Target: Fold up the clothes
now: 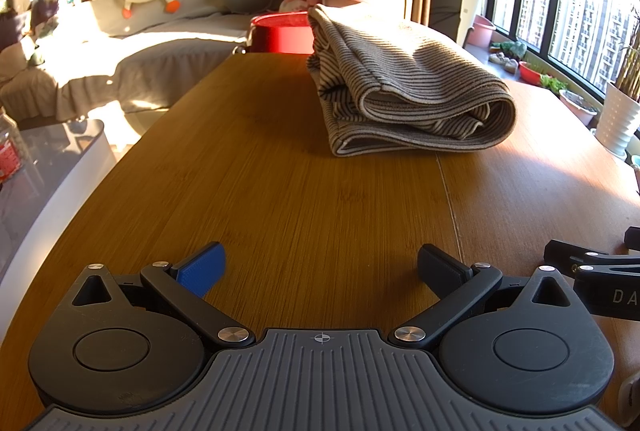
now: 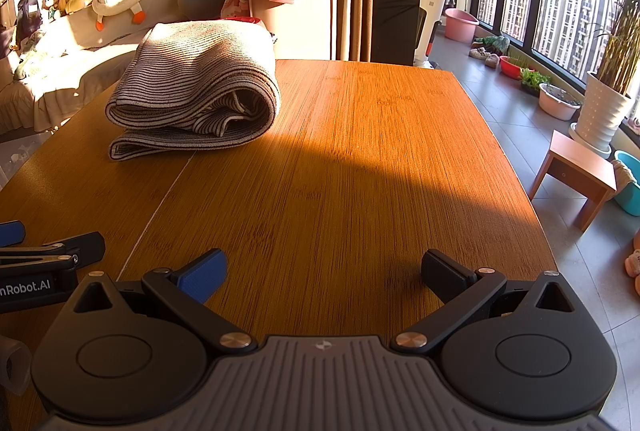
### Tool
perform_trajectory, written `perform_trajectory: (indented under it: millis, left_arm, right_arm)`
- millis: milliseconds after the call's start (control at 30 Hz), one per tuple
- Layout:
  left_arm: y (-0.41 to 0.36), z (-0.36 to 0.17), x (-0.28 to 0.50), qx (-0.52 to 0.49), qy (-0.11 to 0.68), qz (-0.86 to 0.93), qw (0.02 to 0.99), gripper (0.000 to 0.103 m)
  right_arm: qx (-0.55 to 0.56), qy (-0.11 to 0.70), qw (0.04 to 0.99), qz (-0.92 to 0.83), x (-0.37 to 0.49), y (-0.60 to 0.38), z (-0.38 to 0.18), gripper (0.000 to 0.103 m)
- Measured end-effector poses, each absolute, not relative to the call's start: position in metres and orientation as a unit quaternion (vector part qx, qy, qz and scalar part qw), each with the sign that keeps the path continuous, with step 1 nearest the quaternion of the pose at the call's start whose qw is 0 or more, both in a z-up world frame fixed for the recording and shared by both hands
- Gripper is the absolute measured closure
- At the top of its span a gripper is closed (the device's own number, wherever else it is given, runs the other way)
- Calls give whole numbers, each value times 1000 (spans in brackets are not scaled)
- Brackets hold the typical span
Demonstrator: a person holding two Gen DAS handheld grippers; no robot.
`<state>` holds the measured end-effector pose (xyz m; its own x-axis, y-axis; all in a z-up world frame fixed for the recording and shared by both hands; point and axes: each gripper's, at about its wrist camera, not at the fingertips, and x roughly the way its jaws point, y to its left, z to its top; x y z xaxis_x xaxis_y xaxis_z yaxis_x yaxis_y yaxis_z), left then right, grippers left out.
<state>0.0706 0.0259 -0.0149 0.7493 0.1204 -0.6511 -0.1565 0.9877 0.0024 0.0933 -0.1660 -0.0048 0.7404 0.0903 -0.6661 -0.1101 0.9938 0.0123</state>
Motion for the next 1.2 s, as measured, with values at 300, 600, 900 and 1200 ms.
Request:
perform_trajectory:
  millis: [300,600,900,1200]
  left_arm:
    - [26,-15,71,-26,346,74,935,0]
    - [26,-15,71,-26,346,74,935,0]
    - [26,-15,71,-26,346,74,935,0]
    - [30,-14,68,-36,341,60,937,0]
  right_arm:
    - [-14,356,933,54,93,-166,-4,0]
    - [-15,356,933,54,93,-166,-4,0]
    - [-15,356,933,54,93,-166,-4,0]
    - [-12,354,934,47,91,-165,-4,0]
